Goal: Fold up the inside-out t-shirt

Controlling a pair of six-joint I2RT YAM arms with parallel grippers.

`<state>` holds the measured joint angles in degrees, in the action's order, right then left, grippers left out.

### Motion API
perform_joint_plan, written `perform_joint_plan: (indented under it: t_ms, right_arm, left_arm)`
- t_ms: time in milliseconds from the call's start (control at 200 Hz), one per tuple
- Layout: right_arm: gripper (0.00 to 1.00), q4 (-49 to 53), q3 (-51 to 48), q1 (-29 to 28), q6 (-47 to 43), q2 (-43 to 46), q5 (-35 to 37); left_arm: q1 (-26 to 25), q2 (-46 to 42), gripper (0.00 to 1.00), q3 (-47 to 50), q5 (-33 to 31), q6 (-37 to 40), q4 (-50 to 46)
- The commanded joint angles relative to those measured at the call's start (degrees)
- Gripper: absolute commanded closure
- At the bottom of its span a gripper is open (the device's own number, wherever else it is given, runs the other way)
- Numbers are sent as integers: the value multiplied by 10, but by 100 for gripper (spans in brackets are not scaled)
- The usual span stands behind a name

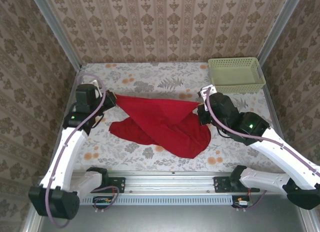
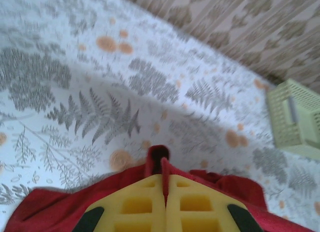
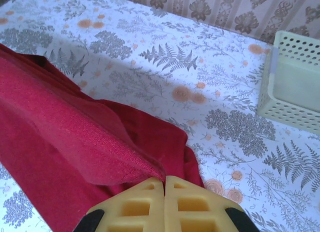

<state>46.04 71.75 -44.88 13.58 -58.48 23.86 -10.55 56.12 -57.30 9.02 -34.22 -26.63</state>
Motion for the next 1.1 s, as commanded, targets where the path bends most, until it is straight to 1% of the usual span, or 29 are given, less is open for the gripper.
perform_joint_plan:
  t_ms: [0,80,155,220,300,375,390,435,590,655,690,745,820,880,925,940,965,1000,1050,1095]
  right_arm:
    - [100,1,22,14,-8,20,29]
    - [100,-11,9,25,-2,22,14]
    - [100,-16,-17,43,10,16,1]
    - [100,-12,-43,67,31,3,-13]
    - [100,2,-76,112,74,-17,-19]
    - [100,24,-104,158,114,-40,-27]
    - [100,28,-110,168,122,-43,-29]
    - [100,34,-130,195,143,-49,-37]
    - [100,26,-198,282,197,-29,-65]
    - [100,17,-218,311,206,-15,-68]
    - [100,13,-225,321,208,-13,-67]
    - [100,9,-233,334,209,-16,-65]
    - [100,2,-240,346,206,-30,-67]
    - [100,-4,-243,350,204,-42,-69]
    - [100,-11,-246,350,200,-47,-70]
    - [100,-13,-246,350,199,-48,-71]
    - [100,-19,-248,350,195,-48,-75]
    - [100,-24,-248,350,189,-49,-79]
    - [100,-28,-246,349,179,-50,-86]
    - [100,-26,-243,349,176,-50,-84]
  left_arm:
    - [-7,-43,100,-26,-63,8,-36]
    - [-32,-52,100,-25,-78,11,-37]
    - [-52,-31,100,-18,-77,13,-40]
    - [-70,11,100,-6,-62,11,-38]
    - [-99,76,100,-4,-34,8,-39]
    - [-151,123,100,-4,-32,8,-27]
    - [-172,130,100,-3,-34,8,-23]
    - [-209,146,100,3,-33,7,-5]
    - [-300,156,100,55,-23,-13,74]
    - [-324,148,92,76,-21,-14,87]
    - [-329,139,84,89,-19,-14,91]
    - [-324,118,66,111,-18,-13,89]
    - [-290,74,55,144,-25,-14,67]
    - [-232,42,47,164,-31,-16,31]
    - [-178,29,42,175,-23,-11,8]
    - [-162,29,41,178,-15,-8,4]
    - [-119,30,39,180,0,-2,-2]
    - [-83,41,36,178,19,9,-6]
    - [-51,66,35,167,33,23,-14]
    - [-40,97,34,148,36,33,-19]
